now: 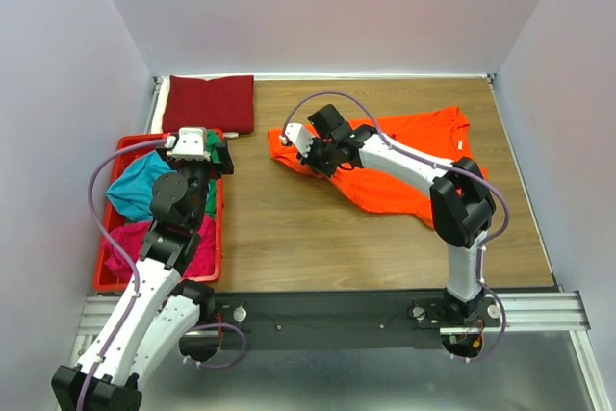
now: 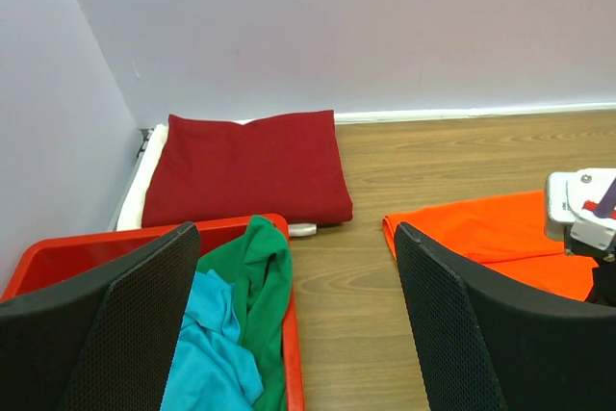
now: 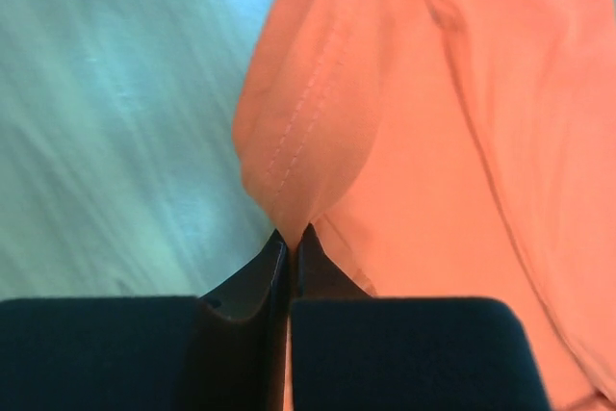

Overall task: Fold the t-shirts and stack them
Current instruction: Fold the tshirt

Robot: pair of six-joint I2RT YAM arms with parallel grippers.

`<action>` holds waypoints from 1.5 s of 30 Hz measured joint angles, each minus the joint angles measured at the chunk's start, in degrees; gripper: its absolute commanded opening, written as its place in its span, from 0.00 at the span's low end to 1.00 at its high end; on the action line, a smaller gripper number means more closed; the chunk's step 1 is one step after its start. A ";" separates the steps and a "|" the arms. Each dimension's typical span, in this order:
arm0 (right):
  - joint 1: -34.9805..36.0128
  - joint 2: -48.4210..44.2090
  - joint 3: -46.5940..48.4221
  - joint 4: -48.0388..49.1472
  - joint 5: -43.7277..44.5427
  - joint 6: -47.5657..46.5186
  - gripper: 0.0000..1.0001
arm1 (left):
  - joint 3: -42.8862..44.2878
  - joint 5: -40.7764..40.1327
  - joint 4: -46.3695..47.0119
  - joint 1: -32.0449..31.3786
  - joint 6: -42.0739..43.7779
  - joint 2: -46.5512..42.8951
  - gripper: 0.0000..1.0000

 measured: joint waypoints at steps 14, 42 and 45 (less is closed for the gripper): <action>0.68 1.60 0.17 -5.09 -12.90 1.88 0.42 | 0.00 0.00 -0.02 0.00 0.02 0.42 0.89; 9.25 1.51 -4.94 -7.50 -12.39 -6.19 0.42 | 0.00 -0.07 -0.02 0.00 0.15 0.31 0.89; 8.98 3.74 -4.17 -7.52 -10.47 -6.05 0.43 | 0.00 -0.07 -0.02 0.00 0.17 0.00 0.89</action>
